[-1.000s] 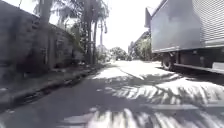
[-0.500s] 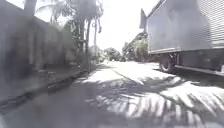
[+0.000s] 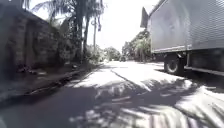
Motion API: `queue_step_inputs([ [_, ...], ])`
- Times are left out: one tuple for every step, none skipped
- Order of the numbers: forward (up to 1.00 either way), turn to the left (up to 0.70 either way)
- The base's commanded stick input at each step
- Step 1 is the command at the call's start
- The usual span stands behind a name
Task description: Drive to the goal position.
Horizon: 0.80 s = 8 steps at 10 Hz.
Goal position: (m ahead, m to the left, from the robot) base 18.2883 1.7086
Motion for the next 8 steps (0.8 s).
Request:
queue_step_inputs([
  [1.0, 0.01],
  [1.0, 0.01],
  [1.0, 0.01],
  [1.0, 0.01],
  [1.0, 0.01],
  [1.0, 0.01],
  [1.0, 0.01],
  [1.0, 0.01],
])
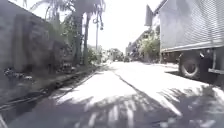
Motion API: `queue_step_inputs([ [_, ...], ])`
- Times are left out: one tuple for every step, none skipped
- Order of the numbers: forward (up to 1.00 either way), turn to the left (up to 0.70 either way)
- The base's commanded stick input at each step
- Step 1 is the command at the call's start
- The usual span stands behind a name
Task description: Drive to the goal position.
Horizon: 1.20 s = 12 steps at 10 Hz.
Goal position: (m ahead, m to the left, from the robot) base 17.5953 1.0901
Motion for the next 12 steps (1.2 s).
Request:
queue_step_inputs([
  [1.0, 0.01],
  [1.0, 0.01],
  [1.0, 0.01],
  [1.0, 0.01],
  [1.0, 0.01],
  [1.0, 0.01],
  [1.0, 0.01],
  [1.0, 0.01],
  [1.0, -0.1],
  [1.0, -0.39],
  [1.0, -0.39],
  [1.0, -0.29],
])
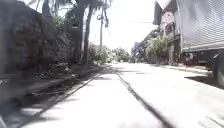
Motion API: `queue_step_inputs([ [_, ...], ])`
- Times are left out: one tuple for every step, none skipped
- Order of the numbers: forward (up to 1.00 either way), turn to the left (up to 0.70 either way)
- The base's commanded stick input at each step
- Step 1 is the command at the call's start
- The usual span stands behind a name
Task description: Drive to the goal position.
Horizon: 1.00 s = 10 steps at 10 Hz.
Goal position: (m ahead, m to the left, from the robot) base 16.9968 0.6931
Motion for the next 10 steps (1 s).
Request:
queue_step_inputs([
  [1.0, -0.06],
  [1.0, 0.01],
  [1.0, 0.01],
  [1.0, 0.01],
  [1.0, 0.01],
  [1.0, 0.01],
  [1.0, 0.01],
  [1.0, 0.01],
  [1.0, 0.01],
  [1.0, 0.01],
])
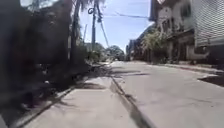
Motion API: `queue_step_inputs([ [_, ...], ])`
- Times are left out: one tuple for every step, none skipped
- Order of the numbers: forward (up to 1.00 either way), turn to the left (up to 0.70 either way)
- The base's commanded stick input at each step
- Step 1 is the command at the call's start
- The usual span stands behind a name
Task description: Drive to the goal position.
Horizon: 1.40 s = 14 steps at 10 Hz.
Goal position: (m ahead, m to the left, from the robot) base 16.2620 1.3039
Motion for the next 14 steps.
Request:
queue_step_inputs([
  [1.0, 0.01],
  [1.0, -0.39],
  [1.0, -0.39],
  [1.0, -0.39],
  [1.0, -0.39],
  [1.0, -0.39],
  [1.0, -0.39],
  [1.0, -0.39],
  [1.0, -0.39],
  [1.0, -0.22],
  [1.0, 0.01],
  [1.0, 0.01],
  [1.0, 0.01],
  [1.0, 0.01],
])
